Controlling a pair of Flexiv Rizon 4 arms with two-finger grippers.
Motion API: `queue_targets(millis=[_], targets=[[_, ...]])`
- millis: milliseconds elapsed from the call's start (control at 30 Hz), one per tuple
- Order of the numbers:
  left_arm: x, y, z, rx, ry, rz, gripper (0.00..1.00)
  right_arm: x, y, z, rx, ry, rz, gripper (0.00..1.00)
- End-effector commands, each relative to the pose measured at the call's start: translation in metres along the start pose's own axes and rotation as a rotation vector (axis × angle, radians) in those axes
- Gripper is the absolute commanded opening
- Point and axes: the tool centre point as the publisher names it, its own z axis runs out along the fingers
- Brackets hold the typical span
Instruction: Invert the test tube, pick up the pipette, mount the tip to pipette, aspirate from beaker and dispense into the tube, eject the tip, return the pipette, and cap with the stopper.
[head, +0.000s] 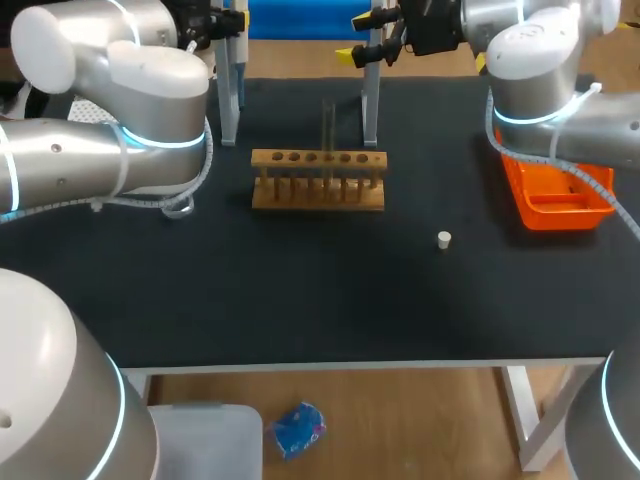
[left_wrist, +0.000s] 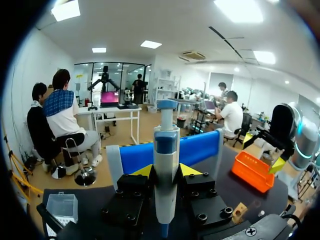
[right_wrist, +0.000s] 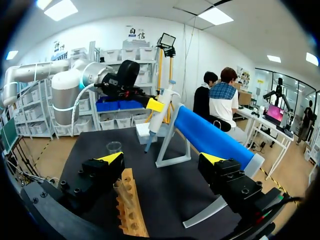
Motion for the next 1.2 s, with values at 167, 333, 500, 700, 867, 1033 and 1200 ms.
queue_targets(millis=[167,333,500,700,867,1033,1200], targets=[[-0.004,0.005,0.015,-0.001,-0.066,-0.032,0.0,0.0,0.0,-0.001,0.003,0.002,0.0,1.0],[-0.006,0.005,0.021,-0.001,-0.086,-0.047,0.0,0.0,0.0,-0.001,0.003,0.002,0.0,1.0],[-0.009,0.006,0.024,-0.014,-0.12,-0.063,0.0,0.0,0.0,-0.001,0.003,0.002,0.0,1.0],[-0.012,0.007,0.026,-0.021,-0.157,-0.082,0.0,0.0,0.0,-0.001,0.003,0.002,0.0,1.0],[-0.014,0.007,0.03,-0.032,-0.172,-0.089,0.0,0.0,0.0,-0.001,0.003,0.002,0.0,1.0],[-0.013,0.007,0.033,-0.038,-0.181,-0.094,0.0,0.0,0.0,-0.001,0.003,0.002,0.0,1.0],[-0.015,0.007,0.036,-0.043,-0.199,-0.105,0.0,0.0,0.0,-0.001,0.003,0.002,0.0,1.0]])
